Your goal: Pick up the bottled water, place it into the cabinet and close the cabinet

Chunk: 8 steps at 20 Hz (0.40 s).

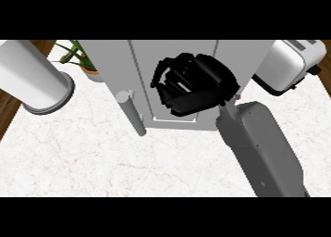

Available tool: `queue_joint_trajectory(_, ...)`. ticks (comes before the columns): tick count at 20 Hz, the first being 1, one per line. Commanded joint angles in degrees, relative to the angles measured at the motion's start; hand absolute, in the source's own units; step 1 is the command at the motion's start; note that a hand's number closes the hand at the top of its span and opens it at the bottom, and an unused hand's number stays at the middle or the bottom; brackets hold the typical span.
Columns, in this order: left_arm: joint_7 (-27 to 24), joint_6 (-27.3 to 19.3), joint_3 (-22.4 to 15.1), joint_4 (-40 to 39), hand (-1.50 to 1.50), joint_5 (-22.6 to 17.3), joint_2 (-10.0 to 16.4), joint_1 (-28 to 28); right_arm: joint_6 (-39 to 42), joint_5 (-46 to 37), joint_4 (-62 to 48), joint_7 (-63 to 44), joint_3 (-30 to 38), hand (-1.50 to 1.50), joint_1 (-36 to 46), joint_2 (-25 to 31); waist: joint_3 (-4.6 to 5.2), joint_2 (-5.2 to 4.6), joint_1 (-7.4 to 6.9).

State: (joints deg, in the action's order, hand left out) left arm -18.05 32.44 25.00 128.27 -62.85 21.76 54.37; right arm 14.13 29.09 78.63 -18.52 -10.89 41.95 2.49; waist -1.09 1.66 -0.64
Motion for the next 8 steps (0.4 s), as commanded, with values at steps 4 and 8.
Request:
queue_joint_trajectory(4, 1.5, 1.7, 1.2, -2.3, -1.50, -0.9, 0.6, -1.7, -1.3, 2.9, -10.6, 1.8, 2.9, 1.50, 9.1, -2.4, 1.11, -2.19, -2.17)
queue_joint_trajectory(8, 2.6, 0.3, 1.0, -1.1, -1.50, -0.9, 0.1, -1.7, -0.8, 3.2, -10.4, -0.2, 3.7, 1.50, 10.3, -2.4, 1.11, -2.18, -1.78)
